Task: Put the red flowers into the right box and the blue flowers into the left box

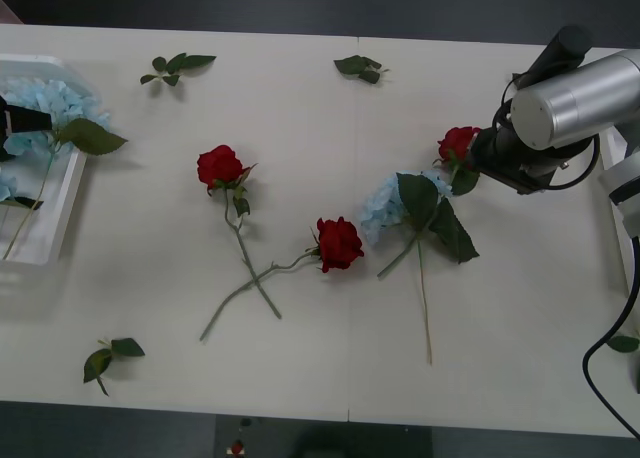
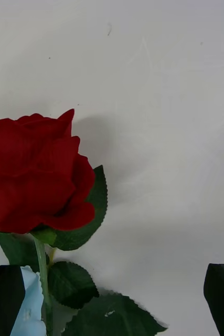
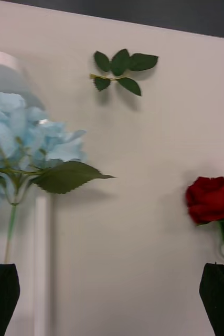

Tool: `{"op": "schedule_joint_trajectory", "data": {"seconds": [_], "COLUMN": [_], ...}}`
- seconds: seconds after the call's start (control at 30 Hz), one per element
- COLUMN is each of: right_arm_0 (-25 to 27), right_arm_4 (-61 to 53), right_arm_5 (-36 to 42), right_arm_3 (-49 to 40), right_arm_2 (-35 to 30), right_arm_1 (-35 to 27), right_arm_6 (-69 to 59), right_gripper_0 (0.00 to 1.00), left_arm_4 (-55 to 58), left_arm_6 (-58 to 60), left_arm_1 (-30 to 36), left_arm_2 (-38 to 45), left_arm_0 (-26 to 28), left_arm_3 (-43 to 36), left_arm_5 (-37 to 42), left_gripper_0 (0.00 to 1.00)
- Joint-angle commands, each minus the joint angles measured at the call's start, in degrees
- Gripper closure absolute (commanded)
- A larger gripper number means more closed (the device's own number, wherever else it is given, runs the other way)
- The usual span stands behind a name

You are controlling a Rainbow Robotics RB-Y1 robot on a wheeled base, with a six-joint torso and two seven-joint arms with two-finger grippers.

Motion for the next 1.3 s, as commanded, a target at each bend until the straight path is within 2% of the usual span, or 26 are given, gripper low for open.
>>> {"op": "schedule_joint_trajectory", "data": {"seconds": [0.03,0.23,0.4,0.77,0.9,0.93,0.97,1.0,1.07,1.13,1.3], "right_arm_0": [-0.2,-0.2,-0.2,-0.2,-0.2,-0.2,-0.2,-0.2,-0.2,-0.2,-0.2], "right_arm_4": [1.8,4.2,6.4,9.0,9.3,9.4,9.4,9.5,9.5,9.5,9.5], "right_arm_5": [-1.8,-3.0,-3.0,-6.2,-6.2,-6.2,-6.2,-6.1,-6.2,-6.2,-6.2], "right_arm_3": [0.7,1.9,2.1,5.7,5.7,5.7,5.7,5.7,5.7,5.7,5.7], "right_arm_2": [1.2,2.1,3.6,5.9,6.0,6.1,6.1,6.2,6.1,6.2,6.2], "right_arm_1": [1.6,3.5,5.0,6.8,6.9,7.0,7.1,7.1,7.2,7.1,7.1], "right_arm_6": [1.8,1.7,1.1,0.7,0.6,0.6,0.6,0.6,0.6,0.5,0.1], "right_gripper_0": [0.0,0.0,0.0,0.0,0.0,0.1,0.25,0.54,0.87,1.0,1.0], "left_arm_4": [-0.4,-6.9,-15.0,-29.0,-38.1,-39.8,-40.9,-41.8,-42.2,-42.6,-42.7], "left_arm_6": [7.0,13.3,18.5,29.6,33.2,34.3,34.9,35.1,35.2,35.2,35.2], "left_arm_1": [-2.8,-7.6,-12.3,-20.9,-24.1,-24.8,-25.6,-26.4,-27.6,-28.5,-29.3], "left_arm_2": [-0.5,-5.5,-13.1,-29.4,-32.8,-33.9,-34.6,-35.4,-36.7,-37.9,-40.4], "left_arm_0": [-0.4,-2.2,-6.4,-17.8,-19.6,-20.2,-20.7,-21.5,-22.9,-24.2,-26.1], "left_arm_3": [-4.1,-6.9,-6.6,-0.9,0.6,1.3,2.0,3.2,5.2,7.1,10.0], "left_arm_5": [0.1,0.0,0.1,0.1,0.1,0.1,0.1,0.1,0.1,0.1,0.1], "left_gripper_0": [0.0,0.0,0.0,0.0,0.0,0.0,0.0,0.0,0.0,0.0,0.0]}}
